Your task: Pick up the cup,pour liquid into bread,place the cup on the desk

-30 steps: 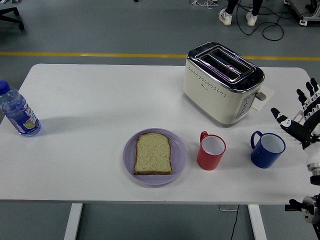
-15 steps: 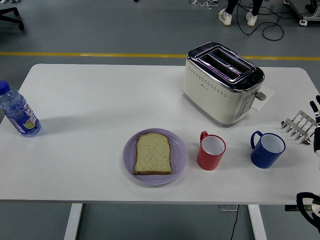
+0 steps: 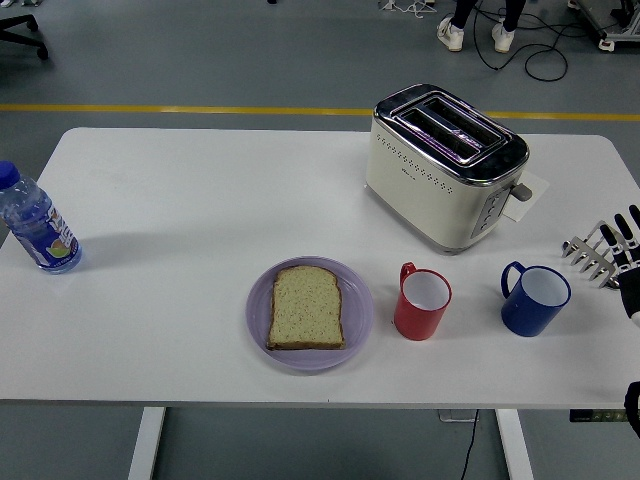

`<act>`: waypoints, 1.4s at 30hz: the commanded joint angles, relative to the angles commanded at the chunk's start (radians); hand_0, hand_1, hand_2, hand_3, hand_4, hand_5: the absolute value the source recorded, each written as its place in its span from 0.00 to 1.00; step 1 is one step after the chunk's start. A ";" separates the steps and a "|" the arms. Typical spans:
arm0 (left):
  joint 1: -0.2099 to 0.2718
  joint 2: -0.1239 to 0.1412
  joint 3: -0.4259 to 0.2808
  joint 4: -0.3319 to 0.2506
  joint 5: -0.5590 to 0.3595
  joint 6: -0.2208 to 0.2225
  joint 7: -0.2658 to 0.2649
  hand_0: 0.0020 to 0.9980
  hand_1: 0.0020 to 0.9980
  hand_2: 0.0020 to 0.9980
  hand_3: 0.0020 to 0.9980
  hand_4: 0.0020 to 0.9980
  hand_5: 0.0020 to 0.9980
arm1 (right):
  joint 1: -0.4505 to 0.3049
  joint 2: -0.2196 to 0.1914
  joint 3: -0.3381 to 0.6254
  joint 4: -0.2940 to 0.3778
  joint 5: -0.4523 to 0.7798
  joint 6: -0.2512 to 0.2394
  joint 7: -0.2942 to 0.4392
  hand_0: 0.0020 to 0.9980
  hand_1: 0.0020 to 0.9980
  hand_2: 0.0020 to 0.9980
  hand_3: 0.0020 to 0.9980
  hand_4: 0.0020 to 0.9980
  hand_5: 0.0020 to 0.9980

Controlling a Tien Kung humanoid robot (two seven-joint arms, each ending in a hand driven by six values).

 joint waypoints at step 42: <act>0.013 -0.005 0.032 0.001 -0.009 0.000 0.000 0.63 0.64 0.65 0.50 0.24 0.86 | -0.008 0.014 0.002 -0.043 0.024 -0.009 0.010 0.68 0.60 0.65 0.62 0.69 0.46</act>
